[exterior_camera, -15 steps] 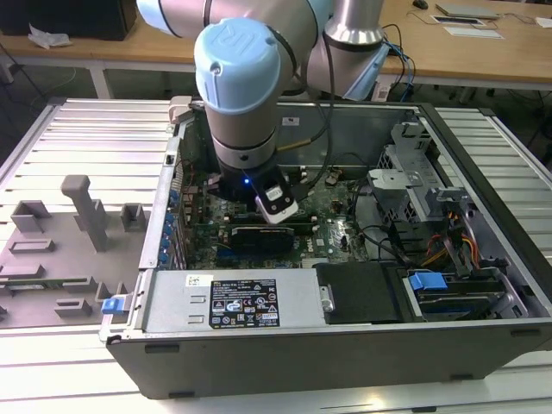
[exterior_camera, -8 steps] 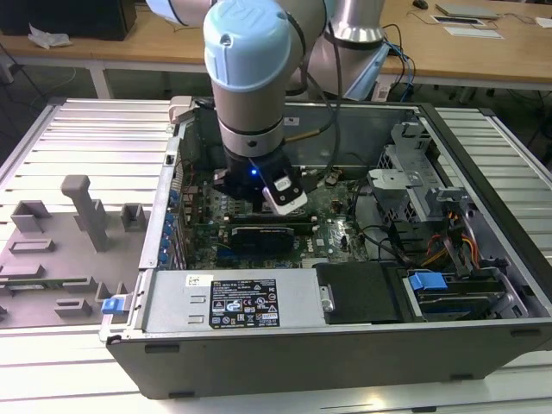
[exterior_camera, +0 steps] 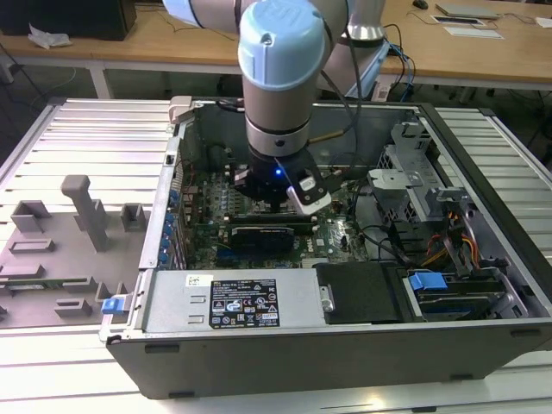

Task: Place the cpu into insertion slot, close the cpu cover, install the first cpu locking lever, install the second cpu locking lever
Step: 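Install the second cpu locking lever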

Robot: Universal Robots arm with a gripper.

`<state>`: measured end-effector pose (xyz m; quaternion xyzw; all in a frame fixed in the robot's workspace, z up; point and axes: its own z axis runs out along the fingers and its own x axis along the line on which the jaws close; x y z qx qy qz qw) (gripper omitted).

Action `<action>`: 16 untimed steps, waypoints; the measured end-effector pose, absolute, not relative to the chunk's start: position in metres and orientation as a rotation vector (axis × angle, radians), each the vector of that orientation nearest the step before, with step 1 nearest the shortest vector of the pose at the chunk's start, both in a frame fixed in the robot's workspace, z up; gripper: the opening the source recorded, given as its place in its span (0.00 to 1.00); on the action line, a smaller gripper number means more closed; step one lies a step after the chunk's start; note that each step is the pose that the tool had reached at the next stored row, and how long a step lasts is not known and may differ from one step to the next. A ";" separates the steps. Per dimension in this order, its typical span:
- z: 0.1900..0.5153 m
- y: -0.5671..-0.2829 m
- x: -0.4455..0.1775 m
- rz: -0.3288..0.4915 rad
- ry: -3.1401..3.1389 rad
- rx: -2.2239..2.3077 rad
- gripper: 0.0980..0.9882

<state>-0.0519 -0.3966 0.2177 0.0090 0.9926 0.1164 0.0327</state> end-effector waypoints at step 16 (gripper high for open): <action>0.228 -0.347 -0.045 0.224 3.071 0.024 0.01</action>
